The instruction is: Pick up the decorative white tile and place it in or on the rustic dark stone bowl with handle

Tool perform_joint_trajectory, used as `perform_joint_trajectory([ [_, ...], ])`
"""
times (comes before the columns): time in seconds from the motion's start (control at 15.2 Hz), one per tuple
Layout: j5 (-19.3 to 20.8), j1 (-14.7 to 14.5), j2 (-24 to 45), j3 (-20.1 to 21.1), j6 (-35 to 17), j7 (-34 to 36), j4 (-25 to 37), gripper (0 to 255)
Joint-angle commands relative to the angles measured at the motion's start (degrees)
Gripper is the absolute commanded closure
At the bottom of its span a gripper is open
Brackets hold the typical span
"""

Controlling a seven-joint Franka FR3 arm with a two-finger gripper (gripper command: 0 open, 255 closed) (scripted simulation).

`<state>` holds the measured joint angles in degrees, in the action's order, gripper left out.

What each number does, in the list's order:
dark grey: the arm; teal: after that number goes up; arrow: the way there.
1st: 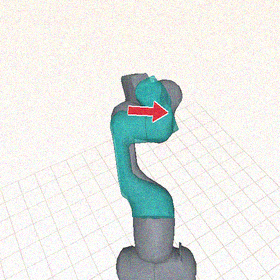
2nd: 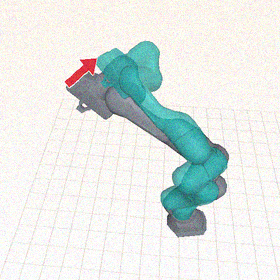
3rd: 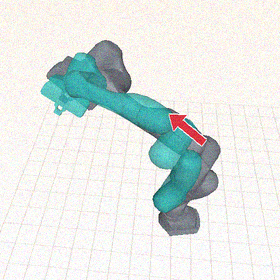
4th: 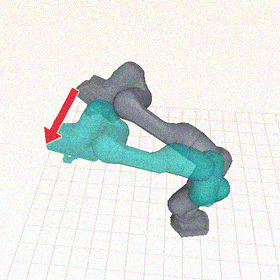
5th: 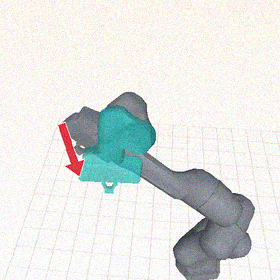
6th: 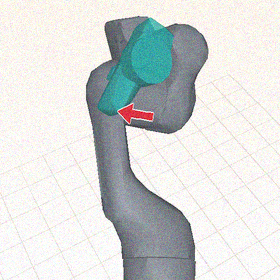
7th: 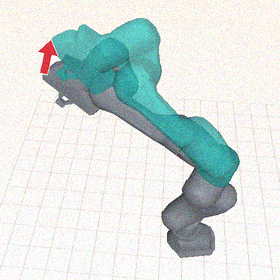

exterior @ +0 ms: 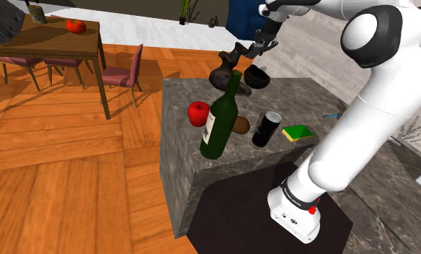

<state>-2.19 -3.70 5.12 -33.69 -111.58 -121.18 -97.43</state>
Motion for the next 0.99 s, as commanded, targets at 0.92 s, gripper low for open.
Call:
perform_joint_trajectory([
  [0.92, -13.8, 13.8, 19.0, -1.9, 2.9, -15.7, 18.4, 255],
])
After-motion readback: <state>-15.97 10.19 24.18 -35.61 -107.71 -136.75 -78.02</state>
